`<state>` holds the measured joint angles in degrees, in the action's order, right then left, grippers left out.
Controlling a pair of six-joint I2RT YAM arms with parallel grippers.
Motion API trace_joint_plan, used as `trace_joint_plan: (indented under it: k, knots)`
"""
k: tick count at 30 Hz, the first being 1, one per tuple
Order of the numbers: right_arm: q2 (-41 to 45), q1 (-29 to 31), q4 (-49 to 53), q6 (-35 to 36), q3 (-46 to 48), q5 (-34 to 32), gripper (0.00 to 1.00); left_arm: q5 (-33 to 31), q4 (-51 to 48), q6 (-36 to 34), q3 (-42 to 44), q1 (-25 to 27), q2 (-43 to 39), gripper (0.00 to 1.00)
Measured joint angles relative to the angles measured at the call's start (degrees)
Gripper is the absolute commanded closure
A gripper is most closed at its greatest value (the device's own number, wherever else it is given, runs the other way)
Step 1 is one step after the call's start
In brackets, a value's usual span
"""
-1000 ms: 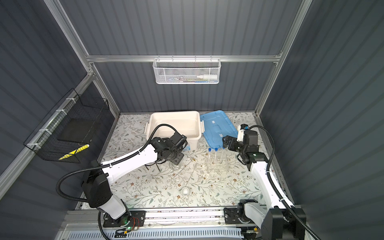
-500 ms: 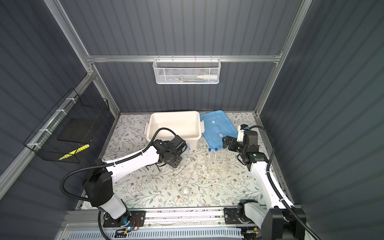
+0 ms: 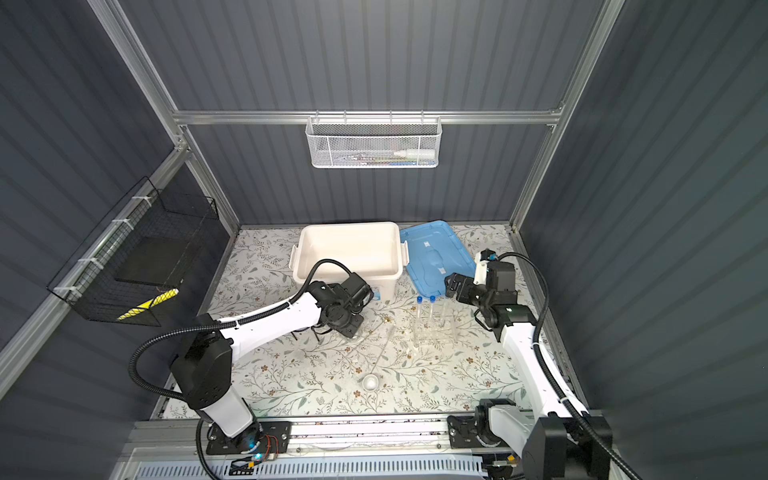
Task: Organize the chemistry lab equipment
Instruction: 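Close the left gripper around the glass flask's neck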
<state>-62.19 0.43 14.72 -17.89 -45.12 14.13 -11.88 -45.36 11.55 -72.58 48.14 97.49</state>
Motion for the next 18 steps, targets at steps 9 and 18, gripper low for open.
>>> trace_joint_plan:
  k: [9, 18]
  knots:
    - [0.0, 0.0, 0.0, 0.0, 0.0, 0.0, 0.01, 1.0, 1.0, 0.0, 0.1, -0.2, 0.0, 0.68]
    - [0.0, 0.0, 0.0, 0.0, 0.0, 0.0, 0.01, 1.2, 1.7, 0.0, 0.1, -0.2, 0.0, 0.67]
